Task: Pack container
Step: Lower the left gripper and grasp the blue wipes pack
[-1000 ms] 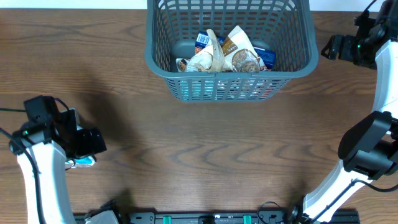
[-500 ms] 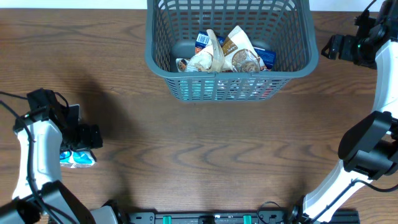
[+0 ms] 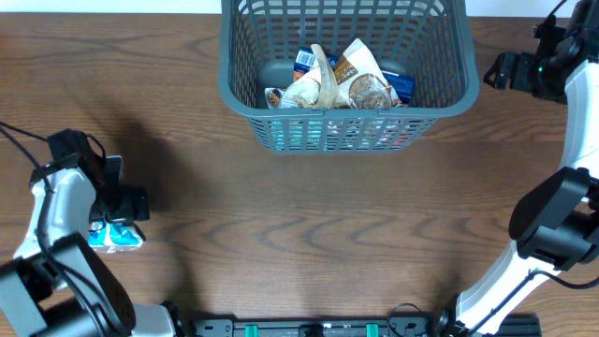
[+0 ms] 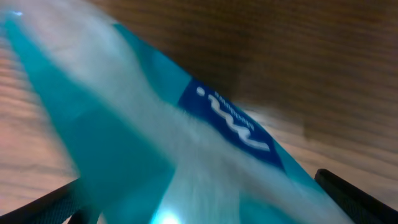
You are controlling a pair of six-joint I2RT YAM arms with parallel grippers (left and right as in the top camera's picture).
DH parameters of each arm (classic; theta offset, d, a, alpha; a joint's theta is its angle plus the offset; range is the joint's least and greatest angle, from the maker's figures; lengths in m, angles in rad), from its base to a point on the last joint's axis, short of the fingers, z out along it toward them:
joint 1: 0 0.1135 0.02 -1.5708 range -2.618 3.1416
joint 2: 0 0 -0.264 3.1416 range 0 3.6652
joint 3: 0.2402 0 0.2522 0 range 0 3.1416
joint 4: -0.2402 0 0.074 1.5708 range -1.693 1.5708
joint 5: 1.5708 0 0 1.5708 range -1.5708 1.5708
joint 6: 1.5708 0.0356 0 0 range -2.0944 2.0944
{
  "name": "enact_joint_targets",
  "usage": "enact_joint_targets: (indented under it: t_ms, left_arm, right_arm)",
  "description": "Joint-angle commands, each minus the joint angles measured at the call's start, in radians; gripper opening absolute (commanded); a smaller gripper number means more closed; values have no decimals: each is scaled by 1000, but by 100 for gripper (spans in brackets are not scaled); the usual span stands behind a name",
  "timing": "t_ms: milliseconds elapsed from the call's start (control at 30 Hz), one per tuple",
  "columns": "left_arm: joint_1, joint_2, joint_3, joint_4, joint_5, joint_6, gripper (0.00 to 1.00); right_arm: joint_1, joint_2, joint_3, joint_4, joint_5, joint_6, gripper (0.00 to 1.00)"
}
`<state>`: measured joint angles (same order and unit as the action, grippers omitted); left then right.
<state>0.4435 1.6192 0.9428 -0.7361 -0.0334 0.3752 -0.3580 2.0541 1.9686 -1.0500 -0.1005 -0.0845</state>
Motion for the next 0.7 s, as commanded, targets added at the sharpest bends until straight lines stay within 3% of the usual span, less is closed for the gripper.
enact_joint_targets:
  t_ms: [0, 333, 367, 400, 433, 533, 600, 667]
  left_arm:
    - [5, 45, 0, 19, 3, 20, 99]
    - [5, 84, -1, 88, 25, 20, 89]
    - [5, 89, -1, 88, 26, 20, 82]
    - [5, 95, -1, 88, 26, 19, 71]
    - [5, 100, -1, 88, 26, 15, 51]
    - [5, 102, -1, 90, 26, 5, 21]
    - [5, 102, -1, 89, 26, 5, 6]
    - [5, 102, -1, 89, 32, 5, 6]
  right_arm:
    - [-8, -33, -1, 0, -1, -11, 99]
    - [-8, -33, -1, -1, -1, -10, 99]
    - [-8, -33, -1, -1, -1, -10, 99]
    - [-8, -33, -1, -1, -1, -10, 99]
    - [-8, -33, -1, -1, -1, -10, 99]
    - [-8, -33, -1, 0, -1, -10, 99]
    - [-8, -33, -1, 2, -1, -10, 99]
    - [-8, -33, -1, 3, -1, -10, 99]
